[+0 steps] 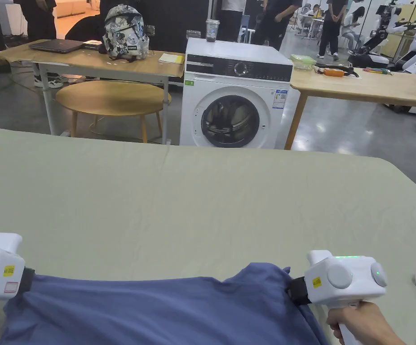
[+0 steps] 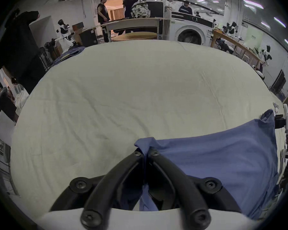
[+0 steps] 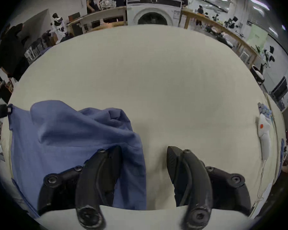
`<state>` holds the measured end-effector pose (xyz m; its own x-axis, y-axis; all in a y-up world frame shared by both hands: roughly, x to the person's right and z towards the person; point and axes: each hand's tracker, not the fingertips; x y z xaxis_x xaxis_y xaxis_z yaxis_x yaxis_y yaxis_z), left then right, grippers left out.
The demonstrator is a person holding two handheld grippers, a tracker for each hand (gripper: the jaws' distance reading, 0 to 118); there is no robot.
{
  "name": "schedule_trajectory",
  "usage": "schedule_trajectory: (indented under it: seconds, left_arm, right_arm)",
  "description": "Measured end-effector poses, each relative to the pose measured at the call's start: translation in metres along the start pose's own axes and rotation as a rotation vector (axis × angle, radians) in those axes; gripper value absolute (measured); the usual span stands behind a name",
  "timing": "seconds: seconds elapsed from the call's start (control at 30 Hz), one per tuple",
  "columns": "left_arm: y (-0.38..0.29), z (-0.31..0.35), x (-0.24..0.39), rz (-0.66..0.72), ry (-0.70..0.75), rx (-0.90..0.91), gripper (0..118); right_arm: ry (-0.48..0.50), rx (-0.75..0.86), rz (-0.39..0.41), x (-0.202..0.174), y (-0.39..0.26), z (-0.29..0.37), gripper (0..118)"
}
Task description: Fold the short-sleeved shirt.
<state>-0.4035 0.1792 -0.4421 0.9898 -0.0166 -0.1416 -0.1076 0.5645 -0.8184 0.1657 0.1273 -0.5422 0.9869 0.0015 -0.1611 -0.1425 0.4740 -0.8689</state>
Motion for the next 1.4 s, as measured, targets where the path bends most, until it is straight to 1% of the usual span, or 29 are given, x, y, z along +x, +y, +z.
schedule_trajectory:
  seconds: [0.03,0.1,0.17,0.23,0.3,0.33,0.37,0.4,0.43,0.47,0.5,0.57,0.6,0.63,0.67,0.73,0.77,0.8,1.0,1.1,1.2,1.4]
  left_arm:
    - [-0.001,0.000,0.001,0.000,0.001,-0.003,0]
    - [-0.005,0.000,0.003,-0.002,0.003,-0.005,0]
    - [-0.007,0.000,0.005,-0.004,0.003,-0.007,0]
    - [-0.010,0.000,0.006,-0.002,0.000,-0.011,0]
    - [-0.012,0.002,0.007,0.005,-0.001,-0.014,0]
    - [-0.014,0.003,0.007,0.007,-0.002,-0.012,0]
    - [-0.015,0.006,0.007,0.009,-0.002,-0.007,0]
    - [-0.015,0.010,0.006,0.013,-0.003,0.001,0]
    - [-0.015,0.014,0.004,0.017,-0.003,0.010,0]
    - [-0.015,0.020,0.003,0.021,-0.006,0.023,0]
    - [-0.014,0.027,0.001,0.026,-0.006,0.040,0]
    - [-0.011,0.042,-0.004,0.038,-0.015,0.089,0]
    - [-0.010,0.051,-0.005,0.048,-0.020,0.108,0]
    - [-0.009,0.059,-0.006,0.053,-0.023,0.124,0]
    - [-0.007,0.067,-0.007,0.056,-0.035,0.147,0]
    - [-0.005,0.089,-0.007,0.057,-0.040,0.202,0]
    - [-0.004,0.101,-0.007,0.050,-0.034,0.229,0]
    - [-0.002,0.113,-0.007,0.050,-0.035,0.256,0]
    - [0.012,0.182,-0.013,0.072,-0.042,0.385,0]
    - [0.025,0.212,-0.017,0.076,-0.046,0.432,0]
    - [0.039,0.240,-0.021,0.068,-0.036,0.478,0]
    - [0.084,0.279,-0.033,0.052,0.001,0.568,0]
  right_arm:
    - [-0.007,0.009,0.003,-0.003,-0.001,0.001,55]
    - [0.003,0.033,0.038,-0.012,-0.005,0.001,36]
    - [-0.006,0.045,0.053,-0.026,-0.008,0.004,16]
    - [-0.010,0.060,0.088,-0.032,-0.013,0.002,5]
    - [-0.027,0.061,0.086,-0.031,-0.012,-0.001,3]
    - [-0.014,0.064,0.046,-0.027,-0.011,0.002,2]
    - [0.012,0.076,-0.026,-0.021,-0.011,0.006,1]
    - [0.025,0.100,-0.077,-0.014,-0.011,0.010,1]
    - [0.009,0.145,-0.087,-0.009,-0.011,0.014,1]
    - [-0.030,0.199,-0.064,-0.007,-0.013,0.025,1]
    - [-0.047,0.230,-0.016,-0.006,-0.014,0.036,1]
    - [-0.060,0.287,0.018,-0.004,-0.017,0.063,1]
    - [-0.080,0.321,0.012,-0.001,-0.017,0.076,1]
    - [-0.072,0.310,0.001,0.002,-0.016,0.087,1]
    - [-0.061,0.339,-0.009,0.007,-0.015,0.101,1]
    - [-0.114,0.404,0.011,0.010,-0.014,0.124,1]
    - [-0.123,0.424,0.019,0.011,-0.014,0.137,1]
    - [-0.107,0.450,0.011,0.011,-0.015,0.152,1]
    - [-0.126,0.602,0.012,0.000,-0.013,0.225,1]
    - [-0.110,0.669,-0.006,-0.003,-0.007,0.260,1]
    - [-0.109,0.736,-0.011,-0.009,0.003,0.291,1]
    - [-0.143,0.847,-0.013,-0.015,0.039,0.338,1]
